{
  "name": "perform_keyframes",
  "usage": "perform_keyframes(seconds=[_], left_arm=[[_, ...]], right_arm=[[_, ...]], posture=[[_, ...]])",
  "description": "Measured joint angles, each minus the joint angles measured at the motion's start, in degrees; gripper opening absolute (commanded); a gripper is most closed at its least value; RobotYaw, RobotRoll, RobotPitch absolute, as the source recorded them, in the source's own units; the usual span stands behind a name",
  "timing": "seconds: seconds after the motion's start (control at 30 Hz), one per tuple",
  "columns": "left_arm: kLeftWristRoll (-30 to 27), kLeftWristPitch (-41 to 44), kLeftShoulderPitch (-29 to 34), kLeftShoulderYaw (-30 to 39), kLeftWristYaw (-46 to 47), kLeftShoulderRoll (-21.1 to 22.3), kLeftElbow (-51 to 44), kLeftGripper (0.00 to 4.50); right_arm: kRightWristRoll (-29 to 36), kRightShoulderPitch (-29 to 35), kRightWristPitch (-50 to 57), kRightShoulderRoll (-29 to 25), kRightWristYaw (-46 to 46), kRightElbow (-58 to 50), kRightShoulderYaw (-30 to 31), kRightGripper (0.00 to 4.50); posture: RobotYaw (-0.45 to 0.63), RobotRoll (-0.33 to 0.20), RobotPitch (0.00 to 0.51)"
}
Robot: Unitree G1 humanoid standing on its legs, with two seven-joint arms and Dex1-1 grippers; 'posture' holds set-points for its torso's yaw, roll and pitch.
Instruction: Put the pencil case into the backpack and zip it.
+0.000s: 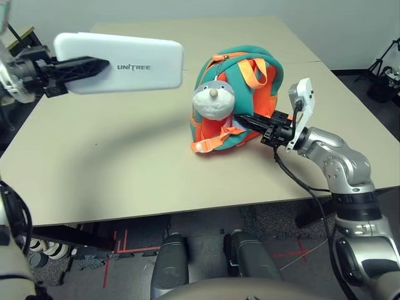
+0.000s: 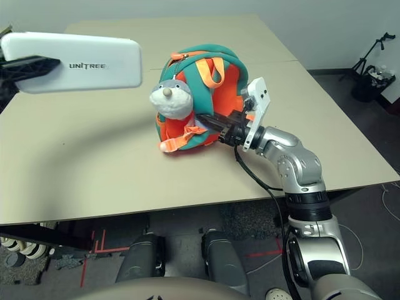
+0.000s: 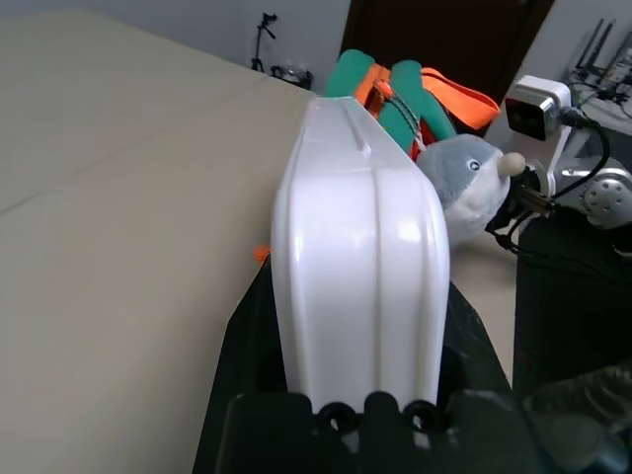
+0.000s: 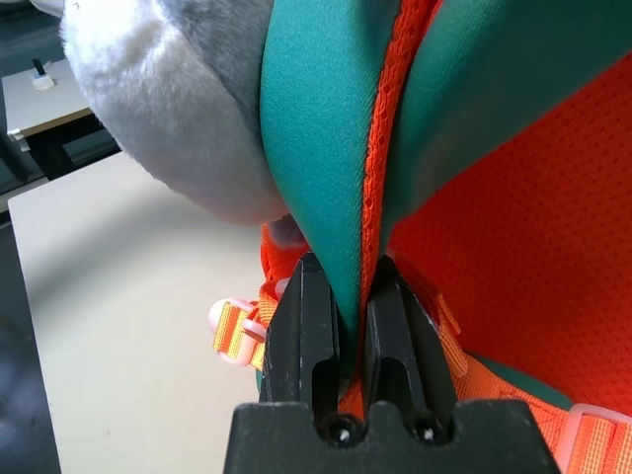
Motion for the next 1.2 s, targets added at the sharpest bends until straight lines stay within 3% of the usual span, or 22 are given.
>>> perform_keyframes(seconds=[0.5,0.93,1.2], left_arm=[[7.9,-6.7,-5.4,-5.2,-2.2,-9.8,7.4,1.27],[13.5,-14.9,-6.5,-7.5,7.8,-26.1,8.3,1.27],[17.5,-20.5,-8.8,-9.2,10.1,-32.8,13.4,1.27]], right_arm=[[0.2,0.8,0.1,0.7,-1.9,-1.9,-0.1,0.00],[0.5,1.0,0.1,1.4,-2.1,-2.1,0.2,0.00],[0.6,1.4,0.2,1.6,-2.5,-2.5,0.5,0.00]], posture=[[-0.08,0.000,0.066],[-0.10,0.000,0.070],[-0.11,0.000,0.068]])
